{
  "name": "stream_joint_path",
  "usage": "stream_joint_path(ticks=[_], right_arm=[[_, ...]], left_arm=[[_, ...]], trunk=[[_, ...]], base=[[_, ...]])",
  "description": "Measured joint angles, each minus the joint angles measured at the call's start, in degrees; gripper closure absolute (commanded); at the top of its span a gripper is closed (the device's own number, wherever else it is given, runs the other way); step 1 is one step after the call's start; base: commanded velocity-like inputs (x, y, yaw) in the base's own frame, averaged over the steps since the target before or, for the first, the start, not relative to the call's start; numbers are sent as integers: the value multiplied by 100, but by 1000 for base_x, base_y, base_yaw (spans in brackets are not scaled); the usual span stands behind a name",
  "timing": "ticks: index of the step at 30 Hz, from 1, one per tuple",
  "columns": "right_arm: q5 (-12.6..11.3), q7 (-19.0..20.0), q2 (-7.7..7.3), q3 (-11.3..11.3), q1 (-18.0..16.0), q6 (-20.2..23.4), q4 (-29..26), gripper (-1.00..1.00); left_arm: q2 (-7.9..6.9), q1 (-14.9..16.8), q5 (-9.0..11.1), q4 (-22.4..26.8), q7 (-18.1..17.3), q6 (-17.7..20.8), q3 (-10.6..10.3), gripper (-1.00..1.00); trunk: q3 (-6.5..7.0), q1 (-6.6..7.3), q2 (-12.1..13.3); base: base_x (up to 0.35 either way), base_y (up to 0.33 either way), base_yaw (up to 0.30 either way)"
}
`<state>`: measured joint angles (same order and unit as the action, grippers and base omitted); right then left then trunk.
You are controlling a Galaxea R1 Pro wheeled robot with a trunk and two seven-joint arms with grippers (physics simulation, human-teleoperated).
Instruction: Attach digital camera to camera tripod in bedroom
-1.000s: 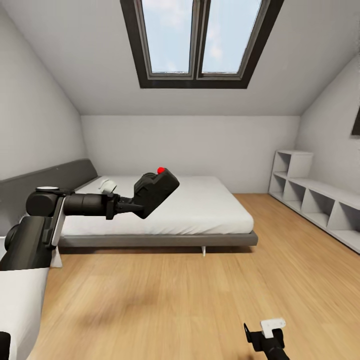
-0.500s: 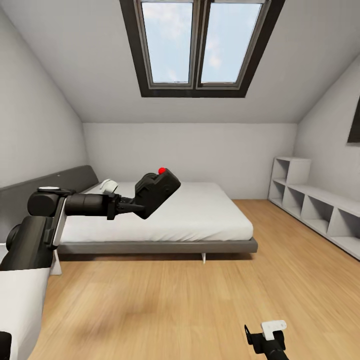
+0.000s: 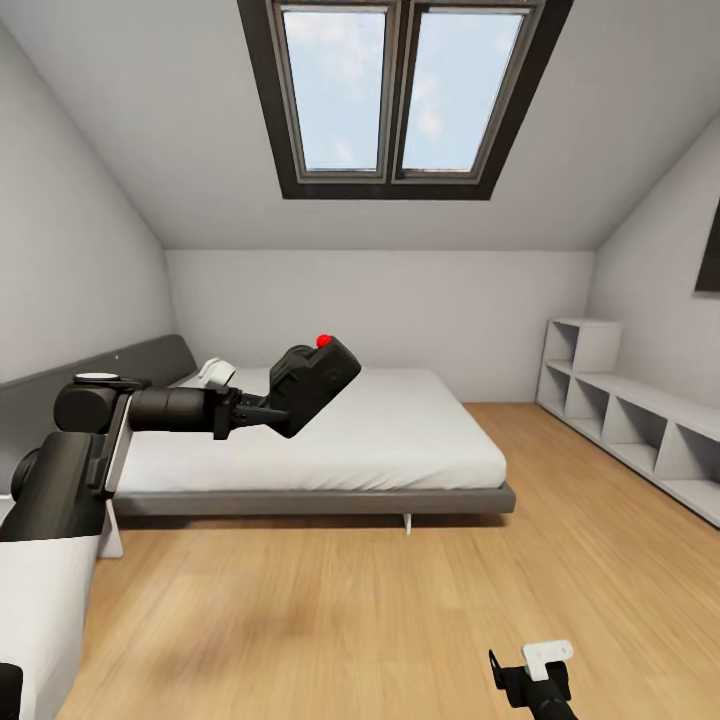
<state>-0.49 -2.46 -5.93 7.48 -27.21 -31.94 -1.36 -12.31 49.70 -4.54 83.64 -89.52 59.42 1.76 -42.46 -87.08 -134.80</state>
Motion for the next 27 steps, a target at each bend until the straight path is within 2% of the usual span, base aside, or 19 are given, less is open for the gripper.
stream_joint_path(ticks=[27], right_arm=[[-4, 0, 20, 0, 0, 0, 5, -100]], left_arm=[[-18, 0, 0, 31, 0, -11, 12, 100]], trunk=[[485, 593, 1083]], base=[[0, 0, 0]])
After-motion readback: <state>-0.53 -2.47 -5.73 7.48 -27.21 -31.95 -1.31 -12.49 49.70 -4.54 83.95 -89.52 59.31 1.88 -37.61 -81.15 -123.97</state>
